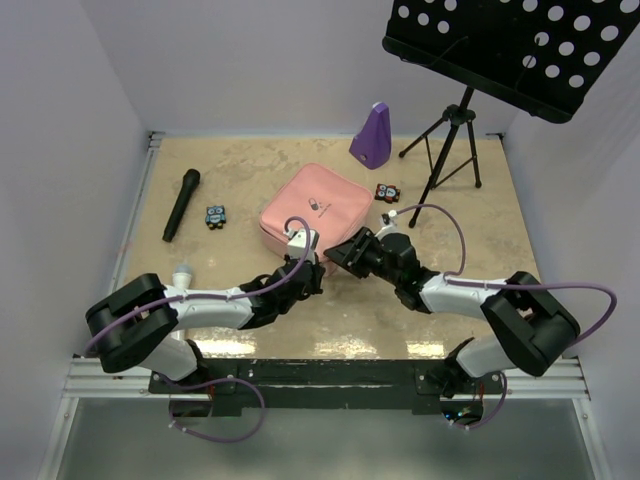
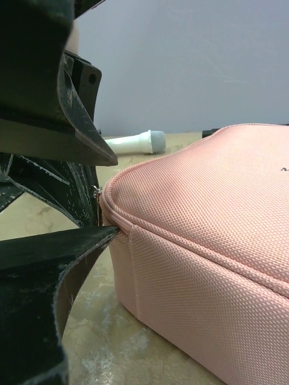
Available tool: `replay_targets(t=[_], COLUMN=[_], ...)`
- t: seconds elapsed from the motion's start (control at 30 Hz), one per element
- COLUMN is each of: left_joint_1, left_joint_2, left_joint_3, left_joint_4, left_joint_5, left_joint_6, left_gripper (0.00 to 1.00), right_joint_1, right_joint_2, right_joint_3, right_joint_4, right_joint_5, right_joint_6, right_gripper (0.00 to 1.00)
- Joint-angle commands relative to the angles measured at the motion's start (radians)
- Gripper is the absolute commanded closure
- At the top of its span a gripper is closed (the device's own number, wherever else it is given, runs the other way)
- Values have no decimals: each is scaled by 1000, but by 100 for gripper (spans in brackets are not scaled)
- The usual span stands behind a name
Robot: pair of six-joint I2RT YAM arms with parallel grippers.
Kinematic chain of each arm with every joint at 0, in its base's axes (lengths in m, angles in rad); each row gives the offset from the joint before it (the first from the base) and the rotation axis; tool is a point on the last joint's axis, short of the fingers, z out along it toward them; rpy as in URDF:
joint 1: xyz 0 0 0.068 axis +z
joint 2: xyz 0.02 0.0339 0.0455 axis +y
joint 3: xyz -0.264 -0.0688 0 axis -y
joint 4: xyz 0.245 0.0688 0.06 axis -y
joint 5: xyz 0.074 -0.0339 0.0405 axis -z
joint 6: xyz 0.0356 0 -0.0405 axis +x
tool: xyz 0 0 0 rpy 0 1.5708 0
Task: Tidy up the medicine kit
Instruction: Zip the medicine box at the center of the board.
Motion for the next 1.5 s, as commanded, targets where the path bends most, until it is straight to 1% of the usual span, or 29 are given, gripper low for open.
replay_targets(t=[0.0, 0.13, 0.3, 0.47, 0.6, 0.83, 1.0, 1.07, 1.27, 1.33, 1.47], left_joint_1=[-12, -12, -12, -12, -12, -12, -14, -14, -14, -14, -14], left_joint_2=[-8, -5, -4, -8, -8, 6, 15, 18, 21, 21, 15], left_joint_3=[7, 7, 5, 2, 1, -5, -1, -2, -4, -4, -14], left_joint_4=[116, 116, 113, 112, 116, 152, 162, 165, 176, 176, 178], left_joint_5=[27, 24, 18, 10, 24, 64, 76, 79, 85, 84, 78], left_joint_6=[14, 13, 13, 13, 10, 11, 14, 14, 20, 20, 17], left_gripper=[100, 100, 100, 100, 100, 100, 100, 100, 100, 100, 100], right_joint_1=[-5, -7, -7, -12, -19, -33, -35, -36, -39, -41, -39], right_joint_2=[-2, -31, -62, -76, -74, -10, 38, 47, 78, 81, 73], right_joint_3=[17, 4, -10, -26, -39, 14, 34, 30, 25, 19, 17], right_joint_4=[-46, -66, -91, -106, -76, -45, -22, -4, 13, 13, 4], right_joint_5=[20, 18, 26, 31, 35, 26, 5, 0, -26, -26, -20], right_joint_6=[-8, -12, -18, -23, -11, -3, -2, 5, 6, 6, 3], right_gripper=[48, 44, 41, 42, 43, 43, 46, 50, 89, 99, 100])
